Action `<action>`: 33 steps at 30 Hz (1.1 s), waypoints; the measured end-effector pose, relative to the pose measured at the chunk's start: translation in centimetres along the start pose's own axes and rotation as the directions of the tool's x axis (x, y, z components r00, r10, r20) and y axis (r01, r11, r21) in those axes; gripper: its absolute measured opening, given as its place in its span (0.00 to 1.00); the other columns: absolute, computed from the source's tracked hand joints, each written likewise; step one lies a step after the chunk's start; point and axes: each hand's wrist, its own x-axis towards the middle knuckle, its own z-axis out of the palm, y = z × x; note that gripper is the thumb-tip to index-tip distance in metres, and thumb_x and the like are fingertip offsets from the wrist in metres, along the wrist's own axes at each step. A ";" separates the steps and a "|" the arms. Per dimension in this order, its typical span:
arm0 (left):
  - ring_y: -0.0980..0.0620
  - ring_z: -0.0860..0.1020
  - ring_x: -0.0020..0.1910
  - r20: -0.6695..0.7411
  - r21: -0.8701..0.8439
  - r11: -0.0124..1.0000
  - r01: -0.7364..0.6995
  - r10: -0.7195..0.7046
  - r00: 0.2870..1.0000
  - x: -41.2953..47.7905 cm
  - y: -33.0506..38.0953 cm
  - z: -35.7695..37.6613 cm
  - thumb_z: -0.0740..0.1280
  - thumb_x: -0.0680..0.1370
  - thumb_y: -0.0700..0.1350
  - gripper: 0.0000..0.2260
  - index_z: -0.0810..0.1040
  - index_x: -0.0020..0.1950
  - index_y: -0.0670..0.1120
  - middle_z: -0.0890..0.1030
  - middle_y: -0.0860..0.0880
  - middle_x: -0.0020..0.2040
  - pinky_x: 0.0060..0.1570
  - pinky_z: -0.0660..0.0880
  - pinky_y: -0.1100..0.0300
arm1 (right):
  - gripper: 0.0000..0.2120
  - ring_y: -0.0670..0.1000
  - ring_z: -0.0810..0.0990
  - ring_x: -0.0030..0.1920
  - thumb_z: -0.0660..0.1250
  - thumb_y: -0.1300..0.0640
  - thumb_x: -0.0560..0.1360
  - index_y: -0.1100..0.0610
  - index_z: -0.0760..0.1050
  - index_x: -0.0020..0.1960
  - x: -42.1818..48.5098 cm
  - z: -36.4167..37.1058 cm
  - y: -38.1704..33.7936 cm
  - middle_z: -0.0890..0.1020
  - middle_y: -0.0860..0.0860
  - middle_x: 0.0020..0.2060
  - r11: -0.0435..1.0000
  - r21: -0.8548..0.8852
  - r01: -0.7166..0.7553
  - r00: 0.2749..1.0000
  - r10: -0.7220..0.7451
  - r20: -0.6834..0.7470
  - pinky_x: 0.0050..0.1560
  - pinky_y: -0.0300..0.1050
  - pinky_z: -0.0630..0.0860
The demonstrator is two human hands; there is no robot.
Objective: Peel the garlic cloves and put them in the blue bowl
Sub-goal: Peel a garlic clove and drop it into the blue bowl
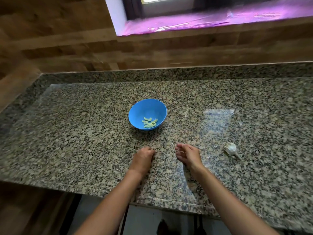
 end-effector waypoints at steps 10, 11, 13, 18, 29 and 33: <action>0.51 0.81 0.43 0.107 -0.152 0.947 0.282 -0.268 0.958 2.3 0.4 -1.7 0.66 0.74 0.33 0.08 0.82 0.48 0.43 0.83 0.46 0.44 0.47 0.79 0.56 | 0.11 0.50 0.77 0.35 0.57 0.63 0.79 0.66 0.76 0.51 0.0 -0.5 -1.4 0.80 0.55 0.37 1.000 -0.003 0.026 0.994 -0.026 -0.111 0.34 0.36 0.75; 0.51 0.81 0.42 0.158 -0.277 0.888 0.366 -0.334 0.929 2.5 0.3 -2.4 0.69 0.73 0.34 0.06 0.83 0.47 0.42 0.84 0.46 0.44 0.47 0.80 0.56 | 0.11 0.51 0.77 0.35 0.58 0.62 0.79 0.66 0.76 0.51 -0.1 -0.8 -1.6 0.80 0.55 0.37 0.999 -0.012 0.042 0.991 -0.043 -0.123 0.35 0.37 0.75; 0.49 0.82 0.39 0.323 -0.621 0.594 0.511 -0.399 0.858 3.1 0.1 -4.9 0.71 0.71 0.32 0.06 0.83 0.47 0.39 0.84 0.43 0.42 0.43 0.81 0.57 | 0.09 0.53 0.76 0.37 0.60 0.62 0.78 0.65 0.77 0.52 -0.3 -1.1 -1.9 0.80 0.53 0.37 0.977 -0.126 0.172 0.968 -0.192 -0.164 0.37 0.40 0.74; 0.54 0.81 0.31 0.191 -0.917 0.241 0.317 -0.431 0.882 8.8 -1.3 -10.8 0.70 0.70 0.29 0.09 0.80 0.49 0.35 0.82 0.42 0.39 0.35 0.78 0.67 | 0.12 0.47 0.74 0.55 0.61 0.62 0.77 0.57 0.75 0.60 -0.6 -3.5 -4.6 0.77 0.51 0.58 0.475 -0.769 0.427 0.621 -0.773 -0.132 0.54 0.37 0.73; 0.50 0.80 0.51 -0.184 -0.686 0.726 0.042 -0.229 0.956 10.0 6.2 -7.1 0.63 0.78 0.35 0.13 0.80 0.60 0.45 0.80 0.47 0.58 0.50 0.76 0.59 | 0.13 0.51 0.77 0.54 0.70 0.59 0.72 0.55 0.77 0.55 -0.2 -10.0 -3.7 0.77 0.49 0.54 0.803 -0.554 0.220 0.848 -0.438 -0.298 0.52 0.44 0.76; 0.53 0.78 0.57 0.354 -0.871 0.399 0.285 0.109 0.929 4.2 11.5 -3.0 0.69 0.75 0.43 0.18 0.75 0.64 0.48 0.77 0.50 0.62 0.55 0.77 0.58 | 0.07 0.55 0.80 0.50 0.66 0.58 0.75 0.55 0.77 0.52 -1.2 -5.8 -3.2 0.80 0.56 0.51 0.981 -0.021 0.194 0.941 -0.192 -0.280 0.50 0.48 0.80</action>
